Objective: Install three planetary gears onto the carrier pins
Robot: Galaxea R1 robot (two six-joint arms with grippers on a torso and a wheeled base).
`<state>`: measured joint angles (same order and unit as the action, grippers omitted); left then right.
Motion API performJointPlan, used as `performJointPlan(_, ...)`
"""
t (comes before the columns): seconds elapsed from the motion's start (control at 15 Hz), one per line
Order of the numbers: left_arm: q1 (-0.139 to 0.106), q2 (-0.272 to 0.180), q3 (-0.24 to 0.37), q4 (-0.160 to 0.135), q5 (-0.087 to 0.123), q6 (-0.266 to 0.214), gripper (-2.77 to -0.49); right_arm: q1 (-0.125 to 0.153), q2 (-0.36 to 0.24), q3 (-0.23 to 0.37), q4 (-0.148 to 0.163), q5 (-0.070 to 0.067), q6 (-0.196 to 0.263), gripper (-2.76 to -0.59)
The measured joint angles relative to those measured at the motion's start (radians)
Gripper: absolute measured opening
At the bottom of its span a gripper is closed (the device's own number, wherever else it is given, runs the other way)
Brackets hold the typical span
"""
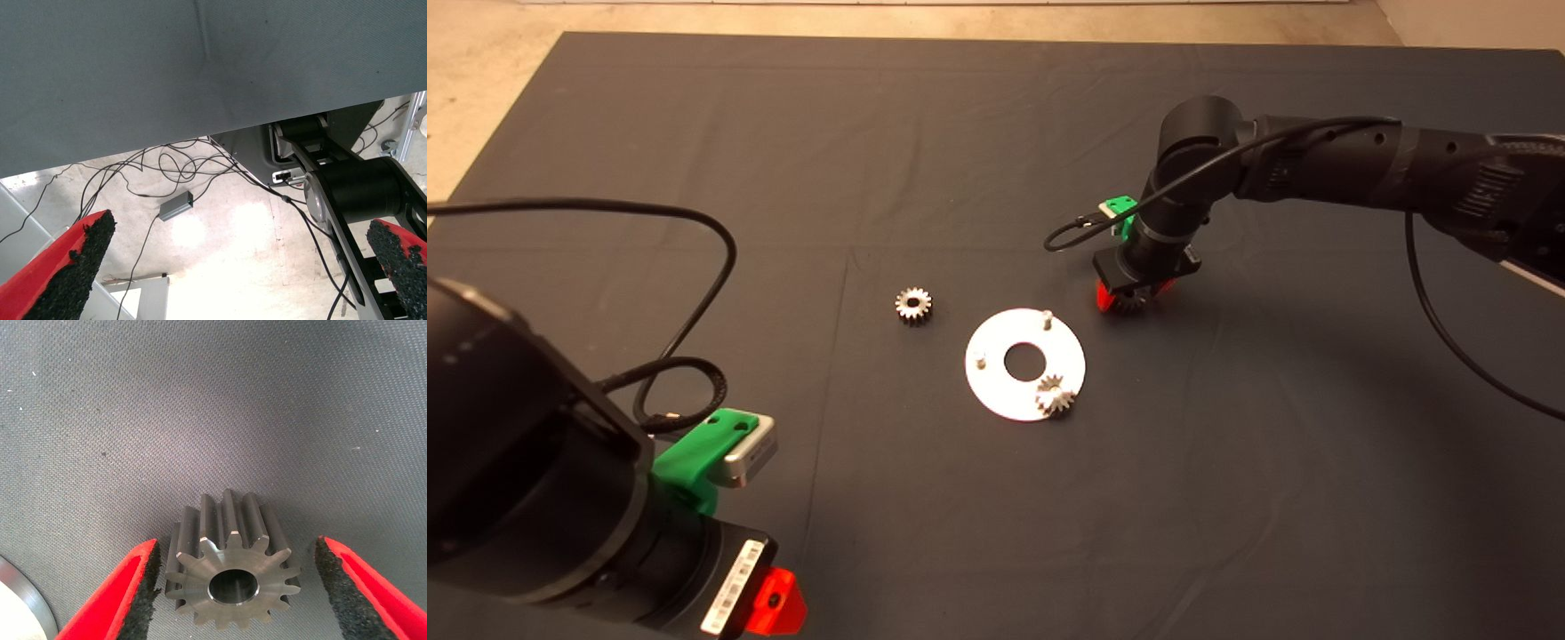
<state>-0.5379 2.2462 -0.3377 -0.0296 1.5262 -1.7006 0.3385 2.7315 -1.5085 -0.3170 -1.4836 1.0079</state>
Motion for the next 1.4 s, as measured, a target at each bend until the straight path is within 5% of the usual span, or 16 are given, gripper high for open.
performJointPlan(0.8, 0.0, 0.001, 0.0, 0.0, 0.0, 0.0, -0.51, 0.0, 0.0, 0.0, 0.004, 0.007, 0.003, -2.12)
performJointPlan(1.4, 0.0, 0.0, 0.0, 0.0, 0.0, 0.0, -0.51, 0.0, 0.0, 0.0, 0.011, 0.009, 0.003, -2.2)
